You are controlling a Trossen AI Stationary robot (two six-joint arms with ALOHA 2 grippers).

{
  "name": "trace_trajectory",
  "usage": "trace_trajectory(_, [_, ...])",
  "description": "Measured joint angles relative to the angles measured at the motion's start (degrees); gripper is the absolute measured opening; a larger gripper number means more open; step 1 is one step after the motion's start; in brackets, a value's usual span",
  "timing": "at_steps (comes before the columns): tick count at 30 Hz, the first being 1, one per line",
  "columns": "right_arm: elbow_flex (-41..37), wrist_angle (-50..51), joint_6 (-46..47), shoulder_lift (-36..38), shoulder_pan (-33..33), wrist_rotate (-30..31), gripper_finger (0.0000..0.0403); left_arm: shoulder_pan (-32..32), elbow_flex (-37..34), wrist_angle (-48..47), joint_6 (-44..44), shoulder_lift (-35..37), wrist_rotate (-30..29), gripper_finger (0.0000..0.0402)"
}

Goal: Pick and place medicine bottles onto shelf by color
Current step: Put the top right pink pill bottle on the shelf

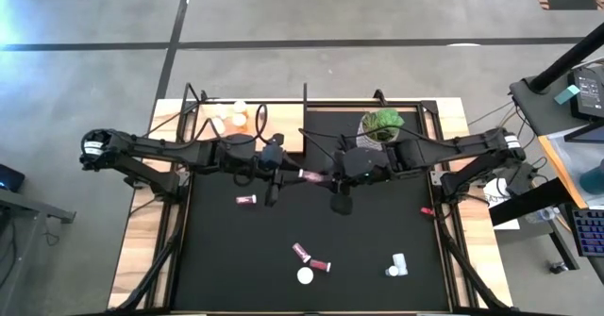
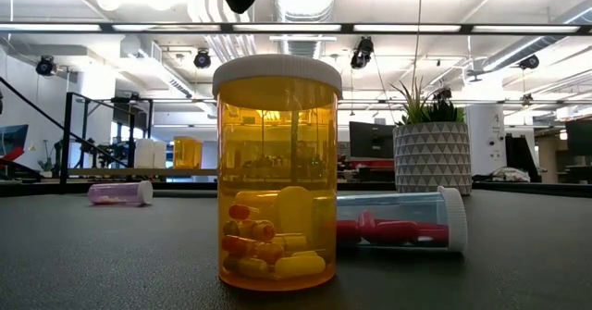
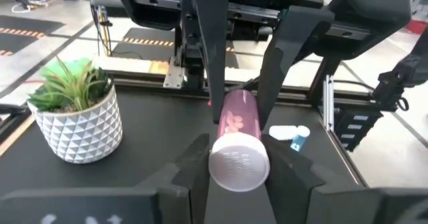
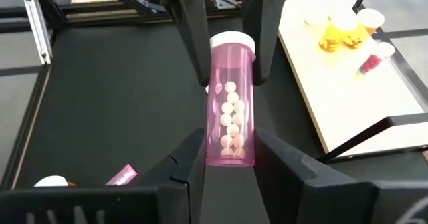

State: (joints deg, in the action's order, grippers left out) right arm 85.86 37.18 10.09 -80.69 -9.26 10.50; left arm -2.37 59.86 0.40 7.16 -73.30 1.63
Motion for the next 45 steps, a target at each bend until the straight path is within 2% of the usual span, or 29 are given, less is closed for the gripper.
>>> trace_trajectory(5, [1.2,4.4,0.5,2.0,0.0,0.0,0.0147,0.0,0.0,3.0,0.1,-0.4,-0.3,0.0101])
trace_trajectory(11, [4.7,15.2,1.2,5.4,0.0,0.0,0.0201,0.3,0.1,2.7,3.5,-0.9,-4.7,0.0102])
trace_trajectory(18, [5.8,23.5,2.3,11.2,0.0,0.0,0.0216,3.1,3.7,-0.8,4.5,-1.1,-8.1,0.0102])
trace_trajectory(26, [4.0,24.8,0.4,17.6,0.0,0.2,0.0217,8.6,16.9,-21.8,4.5,-6.3,-9.8,0.0102])
trace_trajectory(36, [-5.0,21.5,-1.2,23.8,0.0,1.7,0.0217,18.0,34.6,-51.7,9.1,-15.5,-9.9,0.0102])
trace_trajectory(41, [-9.7,18.4,-2.8,25.8,0.0,1.7,0.0217,22.5,37.3,-60.0,10.7,-17.9,-9.9,0.0102])
trace_trajectory(45, [-12.6,16.8,-5.0,26.6,0.0,2.0,0.0217,26.5,37.3,-62.3,14.4,-20.0,-9.9,0.0102])
